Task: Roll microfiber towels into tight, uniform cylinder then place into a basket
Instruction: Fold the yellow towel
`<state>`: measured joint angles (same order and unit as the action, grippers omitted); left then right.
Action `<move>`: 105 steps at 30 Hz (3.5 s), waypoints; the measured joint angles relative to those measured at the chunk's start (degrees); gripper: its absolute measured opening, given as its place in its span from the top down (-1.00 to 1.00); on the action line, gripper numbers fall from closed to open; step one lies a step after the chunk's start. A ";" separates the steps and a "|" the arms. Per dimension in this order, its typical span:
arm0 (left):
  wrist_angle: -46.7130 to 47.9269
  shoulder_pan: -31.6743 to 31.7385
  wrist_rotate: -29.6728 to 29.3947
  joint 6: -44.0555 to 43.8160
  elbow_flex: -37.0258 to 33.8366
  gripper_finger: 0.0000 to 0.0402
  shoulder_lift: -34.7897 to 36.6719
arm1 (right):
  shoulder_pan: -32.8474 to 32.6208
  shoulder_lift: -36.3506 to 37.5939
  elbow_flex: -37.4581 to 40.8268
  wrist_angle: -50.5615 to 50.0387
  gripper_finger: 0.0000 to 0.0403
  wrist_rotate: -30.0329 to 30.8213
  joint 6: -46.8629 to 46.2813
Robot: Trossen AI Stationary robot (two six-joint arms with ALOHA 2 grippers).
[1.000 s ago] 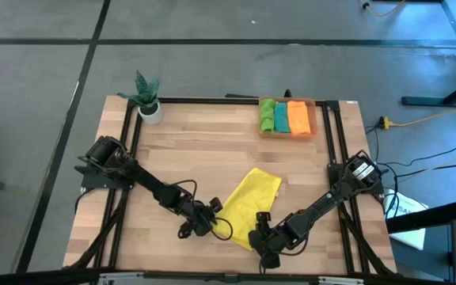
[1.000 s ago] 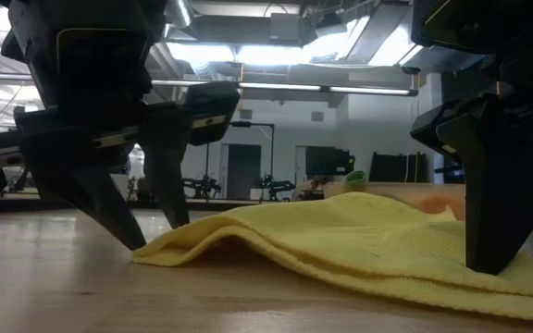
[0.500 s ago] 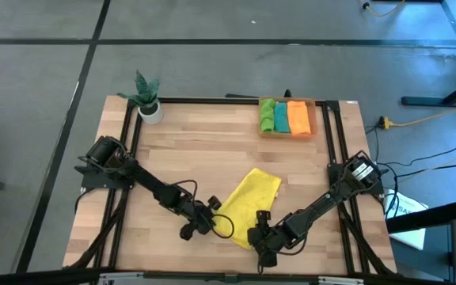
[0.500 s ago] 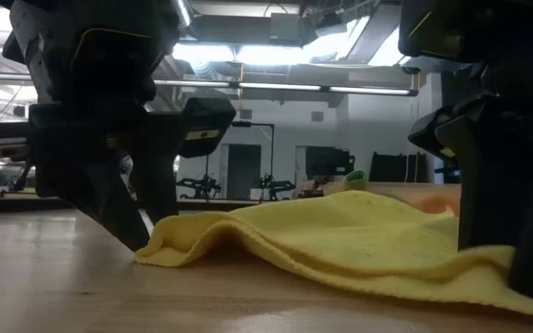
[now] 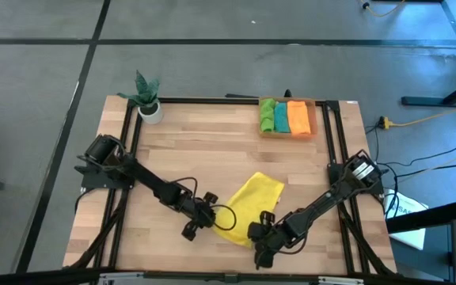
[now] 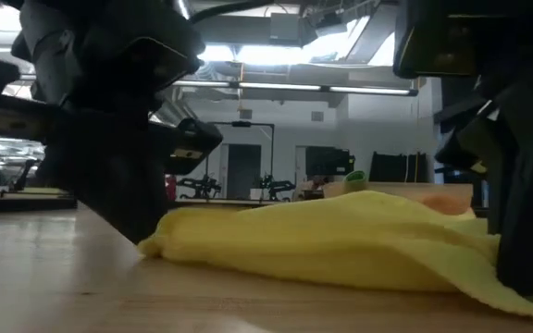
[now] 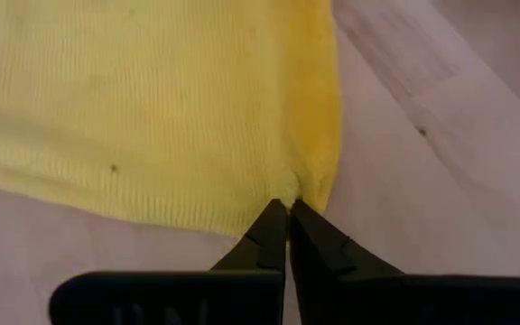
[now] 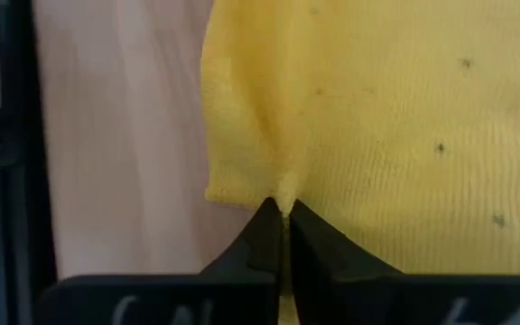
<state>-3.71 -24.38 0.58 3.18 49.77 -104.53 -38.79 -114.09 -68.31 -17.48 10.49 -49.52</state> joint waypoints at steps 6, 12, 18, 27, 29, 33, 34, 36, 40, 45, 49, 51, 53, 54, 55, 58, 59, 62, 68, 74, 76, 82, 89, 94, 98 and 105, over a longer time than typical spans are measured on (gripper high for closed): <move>1.77 4.12 9.19 -4.25 -0.05 1.00 2.04 | -0.06 1.74 0.11 -1.46 0.96 0.03 -5.77; 1.88 8.72 17.70 -16.19 0.21 1.00 4.95 | -0.31 2.27 0.13 -1.17 0.95 -0.70 -9.58; 2.03 9.96 20.55 -15.11 3.25 1.00 5.48 | -0.61 4.41 0.11 -2.14 0.95 -0.03 -10.45; 1.71 9.75 18.34 -10.30 5.19 1.00 5.48 | -0.69 6.92 0.03 -4.77 0.97 3.28 -14.75; 1.71 9.75 18.24 -9.43 5.21 1.00 5.48 | -0.66 6.92 0.00 -4.80 0.97 3.38 -14.75; 1.85 9.31 17.48 -7.93 5.22 1.00 5.48 | -0.68 6.92 0.00 -4.80 0.97 3.38 -14.71; 1.91 9.16 16.71 -8.53 5.24 0.99 5.48 | -0.68 6.92 0.00 -4.79 0.97 3.38 -14.71; 2.16 8.83 15.25 -10.07 5.26 0.95 5.48 | -0.68 6.92 0.00 -4.75 0.97 3.38 -14.69; 3.40 8.18 13.61 -10.53 5.26 0.79 5.50 | -0.66 6.92 0.00 -4.74 0.97 3.40 -14.71; 5.53 7.03 12.17 -11.64 5.28 0.60 5.50 | -0.66 6.92 0.00 -4.74 0.97 3.42 -14.69; 7.43 6.11 11.74 -15.59 5.36 0.54 4.37 | -0.65 6.92 0.00 -4.71 0.97 3.44 -14.66; 7.16 5.38 11.65 -16.39 5.28 0.55 3.19 | -0.64 6.92 0.00 -4.72 0.97 3.45 -14.66; 7.44 4.26 11.17 -12.53 5.30 0.56 2.30 | -0.61 6.92 -0.03 -4.80 0.97 3.48 -14.66; 7.39 3.53 10.76 -9.54 5.28 0.56 1.90 | -0.61 6.92 -0.03 -4.80 0.97 3.66 -14.63; 7.05 2.87 10.21 -6.15 5.28 0.56 1.66 | -0.61 6.92 -0.03 -4.82 0.97 4.00 -14.58; 6.52 0.53 5.50 5.63 5.28 0.56 1.61 | -0.61 6.92 -0.03 -4.98 0.97 4.21 -14.52; 6.23 -0.13 2.79 9.45 5.28 0.56 1.61 | -0.61 6.92 -0.03 -4.99 0.97 4.21 -14.51; 5.21 -2.05 -3.73 19.30 5.30 0.56 1.61 | -0.61 6.92 -0.03 -5.04 0.97 4.56 -14.51; 5.43 -3.65 -2.57 23.37 5.26 0.56 0.40 | -0.61 6.92 -0.03 -5.13 0.97 4.60 -14.51; 4.47 -4.99 -3.48 24.42 5.26 0.56 -2.14 | -0.61 6.92 -0.05 -5.13 0.96 4.91 -14.53; 4.04 -5.58 -4.23 24.44 5.26 0.56 -2.59 | -0.61 6.92 -0.05 -5.11 0.96 4.92 -14.53; 2.72 -6.54 -13.03 24.48 5.28 0.56 -3.02 | -0.61 6.92 -0.05 -5.11 0.96 4.95 -14.53; 1.52 -6.41 -13.43 24.46 5.28 0.56 -3.02 | -0.61 6.92 -0.05 -5.11 0.96 4.97 -14.53; -1.33 -6.38 -13.53 24.44 5.28 0.56 -3.02 | -0.55 6.92 -0.05 -5.11 0.96 4.97 -14.53; -1.70 -6.38 -13.51 24.37 5.28 0.56 -3.34 | -0.36 6.92 -0.05 -5.11 0.96 4.97 -14.53; -3.52 -6.47 -15.11 24.02 5.37 0.56 -6.10 | 0.33 6.92 -0.06 -5.11 0.96 4.97 -14.53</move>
<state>-7.23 -30.85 -14.53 27.20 55.14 -110.62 -38.46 -107.18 -68.37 -22.59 15.46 -64.05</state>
